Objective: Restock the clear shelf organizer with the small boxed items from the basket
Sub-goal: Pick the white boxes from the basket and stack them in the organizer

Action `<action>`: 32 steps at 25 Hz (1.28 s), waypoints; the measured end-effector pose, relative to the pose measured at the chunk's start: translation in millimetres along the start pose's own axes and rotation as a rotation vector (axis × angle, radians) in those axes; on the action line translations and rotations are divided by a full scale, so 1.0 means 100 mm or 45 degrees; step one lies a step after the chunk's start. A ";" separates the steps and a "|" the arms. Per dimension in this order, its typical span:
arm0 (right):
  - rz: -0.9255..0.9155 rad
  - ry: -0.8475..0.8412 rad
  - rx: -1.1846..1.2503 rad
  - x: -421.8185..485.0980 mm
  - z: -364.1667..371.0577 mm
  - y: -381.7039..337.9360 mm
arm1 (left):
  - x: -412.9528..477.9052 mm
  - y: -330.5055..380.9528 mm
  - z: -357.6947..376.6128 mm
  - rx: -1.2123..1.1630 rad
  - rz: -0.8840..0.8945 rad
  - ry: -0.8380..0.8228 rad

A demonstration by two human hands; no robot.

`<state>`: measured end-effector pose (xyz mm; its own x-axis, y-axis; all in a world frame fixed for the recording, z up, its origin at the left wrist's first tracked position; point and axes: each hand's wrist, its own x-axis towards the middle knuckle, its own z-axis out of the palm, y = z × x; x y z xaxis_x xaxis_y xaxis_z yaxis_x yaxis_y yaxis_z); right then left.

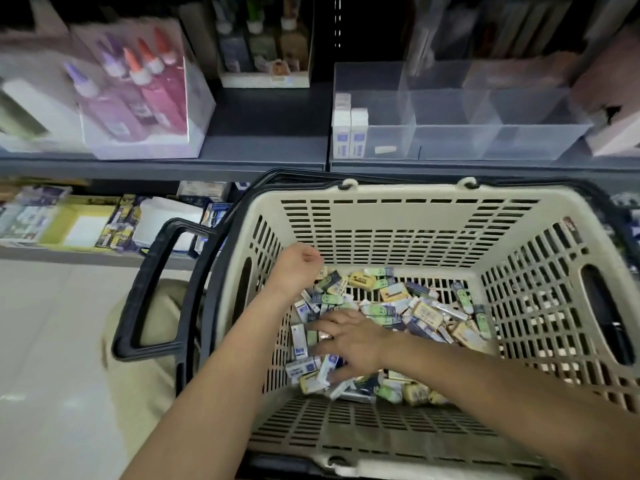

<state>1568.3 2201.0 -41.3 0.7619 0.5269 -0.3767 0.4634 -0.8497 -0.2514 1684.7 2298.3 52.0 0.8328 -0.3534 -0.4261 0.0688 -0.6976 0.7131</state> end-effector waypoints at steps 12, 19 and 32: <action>-0.028 0.191 0.045 0.05 -0.05 -0.04 | -0.72 -0.07 -0.46 -0.141 0.217 0.024; -0.026 0.039 -0.139 0.11 0.06 0.10 | -0.69 -0.15 -0.46 -0.171 0.208 0.010; 0.414 0.019 0.035 -0.84 -0.11 0.51 | -0.51 -0.03 -0.27 -0.004 0.107 -0.144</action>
<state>1533.1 2113.0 -12.8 0.8747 0.2278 -0.4278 0.1828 -0.9725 -0.1442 1656.7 2335.8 86.9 0.7685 -0.4785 -0.4248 0.0033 -0.6610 0.7504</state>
